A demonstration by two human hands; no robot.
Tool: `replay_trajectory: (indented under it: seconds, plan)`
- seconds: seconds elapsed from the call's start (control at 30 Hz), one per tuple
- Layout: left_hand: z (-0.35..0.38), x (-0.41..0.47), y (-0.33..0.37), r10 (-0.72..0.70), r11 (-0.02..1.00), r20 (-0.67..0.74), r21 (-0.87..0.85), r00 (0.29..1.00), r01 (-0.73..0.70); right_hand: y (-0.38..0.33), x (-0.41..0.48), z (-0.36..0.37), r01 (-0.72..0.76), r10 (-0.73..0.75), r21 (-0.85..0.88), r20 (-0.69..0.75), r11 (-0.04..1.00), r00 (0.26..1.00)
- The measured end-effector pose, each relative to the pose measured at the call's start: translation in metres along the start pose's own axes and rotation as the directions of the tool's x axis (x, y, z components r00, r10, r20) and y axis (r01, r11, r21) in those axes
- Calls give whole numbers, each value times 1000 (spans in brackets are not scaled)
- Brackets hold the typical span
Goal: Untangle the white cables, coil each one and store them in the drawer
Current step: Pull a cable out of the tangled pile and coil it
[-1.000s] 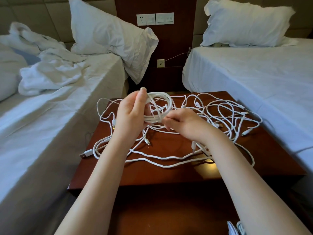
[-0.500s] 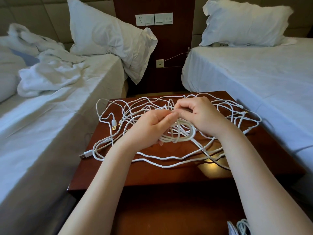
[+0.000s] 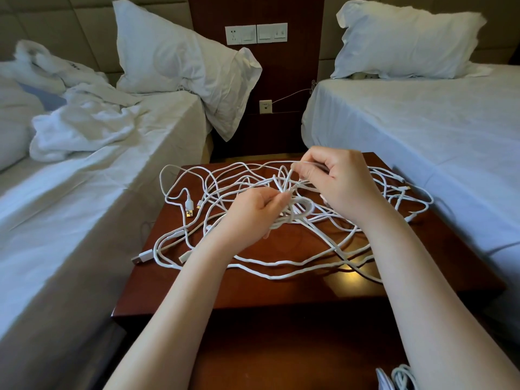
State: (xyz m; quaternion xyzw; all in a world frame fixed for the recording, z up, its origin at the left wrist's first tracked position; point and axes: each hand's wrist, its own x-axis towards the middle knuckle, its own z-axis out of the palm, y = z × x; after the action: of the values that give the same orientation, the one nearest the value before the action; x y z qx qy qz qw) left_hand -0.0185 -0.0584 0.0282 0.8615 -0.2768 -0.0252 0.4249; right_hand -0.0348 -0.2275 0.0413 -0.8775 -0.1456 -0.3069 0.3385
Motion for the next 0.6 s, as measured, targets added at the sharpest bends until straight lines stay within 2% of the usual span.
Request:
replay_trajectory:
  seconds: [0.1, 0.23, 0.33, 0.4, 0.5, 0.6]
  plan:
    - [0, 5, -9, -41, 999, -142, -31, 989, 37, -7, 0, 3, -6, 5, 41, 16, 999, 1000]
    - [0, 7, -22, -80, 996, -259, -54, 963, 68, -12, -1, 10, -69, 64, 86, 55, 994, 996]
    - [0, 10, -33, -117, 989, -257, -115, 959, 90, -13, -2, 14, -90, 85, 112, 51, 990, 995]
    - [-1, 11, -35, -164, 965, -223, -240, 961, 109, -16, -2, 14, -95, 88, 151, 54, 984, 995]
    - [-4, 10, -36, -238, 873, -173, -470, 956, 132, -24, -3, 10, -56, 22, 237, 144, 970, 989]
    - [-9, 11, -41, -224, 896, -327, -439, 918, 63, -33, -4, 12, -24, -57, 271, 285, 962, 957]
